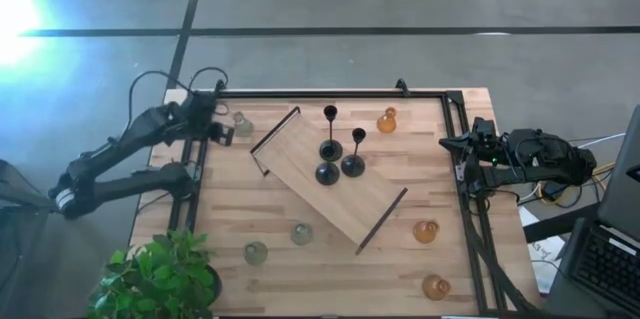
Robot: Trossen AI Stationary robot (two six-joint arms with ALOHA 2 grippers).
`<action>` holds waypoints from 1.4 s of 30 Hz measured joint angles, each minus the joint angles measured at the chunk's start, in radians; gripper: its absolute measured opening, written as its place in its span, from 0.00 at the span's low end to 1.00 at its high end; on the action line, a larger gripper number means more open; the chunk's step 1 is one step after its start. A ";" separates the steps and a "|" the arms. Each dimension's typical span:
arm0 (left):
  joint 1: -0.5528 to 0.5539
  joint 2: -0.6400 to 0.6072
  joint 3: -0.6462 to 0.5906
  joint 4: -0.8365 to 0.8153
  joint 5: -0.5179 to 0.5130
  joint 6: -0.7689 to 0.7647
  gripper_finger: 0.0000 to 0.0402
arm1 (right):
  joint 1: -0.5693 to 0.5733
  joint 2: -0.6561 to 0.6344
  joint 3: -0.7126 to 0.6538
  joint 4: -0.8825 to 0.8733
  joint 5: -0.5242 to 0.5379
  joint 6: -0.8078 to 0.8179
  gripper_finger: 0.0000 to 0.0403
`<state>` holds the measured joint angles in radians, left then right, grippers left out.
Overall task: Pick & Place candle stick holders
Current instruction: Put the top left transparent candle holder on the shelf
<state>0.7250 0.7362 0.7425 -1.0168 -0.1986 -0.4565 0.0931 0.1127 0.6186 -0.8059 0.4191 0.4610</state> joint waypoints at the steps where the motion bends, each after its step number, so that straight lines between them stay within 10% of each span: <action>1: 0.000 -0.007 -0.032 0.023 0.000 0.025 0.29 | 0.000 0.000 0.000 0.000 0.000 0.000 0.02; 18: -0.061 0.018 -0.163 0.266 -0.023 -0.253 0.23 | 0.000 0.000 0.000 0.000 0.000 0.000 0.02; 31: -0.472 0.020 -0.231 0.266 -0.598 -0.482 0.15 | 0.000 0.000 0.000 0.000 0.000 0.000 0.02; 42: -0.486 0.016 -0.377 0.365 -0.633 -0.467 0.15 | 0.000 0.000 0.000 0.000 0.000 0.000 0.02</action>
<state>0.2386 0.7521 0.3653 -0.6516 -0.8316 -0.9237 0.0933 0.1125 0.6186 -0.8059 0.4191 0.4610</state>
